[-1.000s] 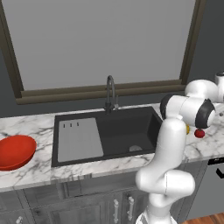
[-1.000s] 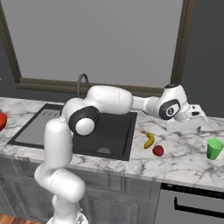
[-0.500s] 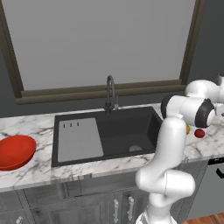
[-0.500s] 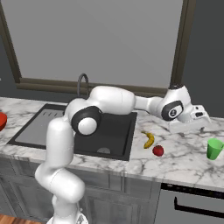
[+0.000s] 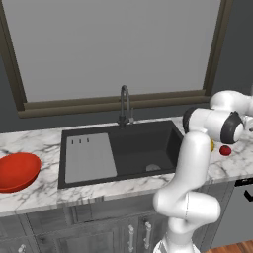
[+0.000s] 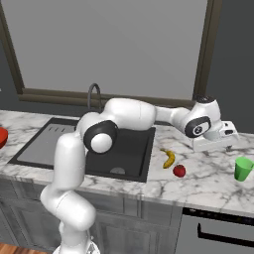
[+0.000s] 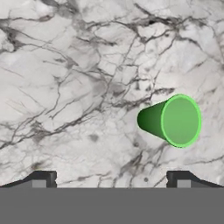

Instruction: Remove the tomato and banana from the sink. Then move the bowl and cup from the counter to the sink for washing.

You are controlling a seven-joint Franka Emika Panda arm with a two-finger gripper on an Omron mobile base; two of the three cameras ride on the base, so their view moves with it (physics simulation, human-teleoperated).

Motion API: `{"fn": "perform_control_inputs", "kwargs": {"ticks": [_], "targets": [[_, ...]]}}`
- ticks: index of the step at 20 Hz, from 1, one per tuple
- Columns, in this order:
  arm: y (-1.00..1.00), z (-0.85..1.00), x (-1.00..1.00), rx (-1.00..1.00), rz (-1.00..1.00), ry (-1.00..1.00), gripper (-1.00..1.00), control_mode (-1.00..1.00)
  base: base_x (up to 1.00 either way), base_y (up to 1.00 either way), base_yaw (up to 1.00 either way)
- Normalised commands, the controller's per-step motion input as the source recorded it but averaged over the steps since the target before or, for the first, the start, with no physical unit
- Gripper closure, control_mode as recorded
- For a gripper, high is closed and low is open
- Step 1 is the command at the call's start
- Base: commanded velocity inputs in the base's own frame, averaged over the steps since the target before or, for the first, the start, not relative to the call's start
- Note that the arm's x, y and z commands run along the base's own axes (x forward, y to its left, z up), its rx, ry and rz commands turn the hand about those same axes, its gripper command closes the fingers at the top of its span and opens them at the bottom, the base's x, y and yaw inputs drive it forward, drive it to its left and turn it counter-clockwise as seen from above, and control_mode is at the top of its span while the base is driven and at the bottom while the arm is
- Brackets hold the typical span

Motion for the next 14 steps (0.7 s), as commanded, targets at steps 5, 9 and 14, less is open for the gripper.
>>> {"fn": "perform_control_inputs", "kwargs": {"ticks": [5, 9, 14], "targets": [[-0.08, -0.02, 0.07, 0.02, 0.05, -0.05, -1.0, -1.0, 0.0, 0.0, 0.0], [-0.16, 0.0, 0.08, 0.0, 0.0, 0.0, -1.0, -1.0, 0.0, 0.0, 0.0], [-0.15, -0.04, 0.06, 0.0, 0.0, 0.0, -1.0, -1.0, 0.0, 0.0, 0.0]]}}
